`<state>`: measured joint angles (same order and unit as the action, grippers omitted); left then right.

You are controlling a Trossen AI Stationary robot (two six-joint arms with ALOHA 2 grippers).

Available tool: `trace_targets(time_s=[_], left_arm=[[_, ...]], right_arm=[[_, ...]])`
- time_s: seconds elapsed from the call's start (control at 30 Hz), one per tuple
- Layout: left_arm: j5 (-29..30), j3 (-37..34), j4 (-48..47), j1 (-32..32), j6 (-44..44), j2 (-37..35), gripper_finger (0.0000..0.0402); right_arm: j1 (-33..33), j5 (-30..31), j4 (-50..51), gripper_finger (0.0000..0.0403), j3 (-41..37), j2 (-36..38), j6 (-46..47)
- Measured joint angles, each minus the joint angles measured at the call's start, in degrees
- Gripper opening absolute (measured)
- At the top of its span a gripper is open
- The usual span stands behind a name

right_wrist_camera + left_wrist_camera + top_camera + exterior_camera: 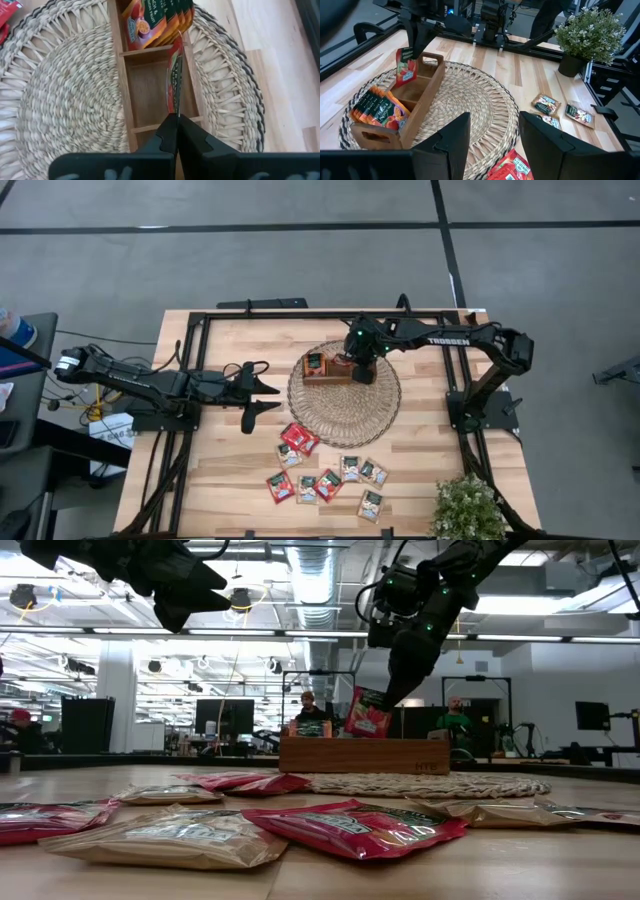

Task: Pick & Place Tea
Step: Put the red tea bag into the middle section of the wooden organizer

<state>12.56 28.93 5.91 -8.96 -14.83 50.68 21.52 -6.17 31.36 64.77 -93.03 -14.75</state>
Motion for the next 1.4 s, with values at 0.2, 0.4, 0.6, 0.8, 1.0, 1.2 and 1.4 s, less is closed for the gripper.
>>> trace_targets(time_s=[0.2, 0.4, 0.6, 0.8, 1.0, 1.2, 1.4], left_arm=[[0.0, 0.0, 0.0, 0.0, 0.0, 0.0, 0.016], [0.0, 0.0, 0.0, 0.0, 0.0, 0.0, 0.016], [0.0, 0.0, 0.0, 0.0, 0.0, 0.0, 0.016], [0.0, 0.0, 0.0, 0.0, 0.0, 0.0, 0.016], [0.0, 0.0, -0.5, 0.0, -1.0, 0.0, 0.016], [0.0, 0.0, -1.3, 0.0, -1.1, 0.0, 0.016], [0.0, 0.0, -1.5, 0.0, -1.1, 0.0, 0.016]], right_arm=[[0.5, -0.1, 0.1, 0.0, 0.0, 0.0, -0.9], [0.6, -1.4, -0.2, 0.0, 0.0, -0.1, -2.1], [0.8, -1.4, -0.5, 0.0, 0.0, -0.1, -2.3], [0.7, -1.4, -1.7, 0.0, 0.4, -4.4, -1.8], [0.6, -1.2, -1.5, 0.0, 3.3, -9.8, -2.2], [0.1, 0.0, 0.1, 0.0, 7.1, -10.9, -3.3], [-0.5, 1.7, 1.8, 0.0, 9.0, -10.9, -3.9]])
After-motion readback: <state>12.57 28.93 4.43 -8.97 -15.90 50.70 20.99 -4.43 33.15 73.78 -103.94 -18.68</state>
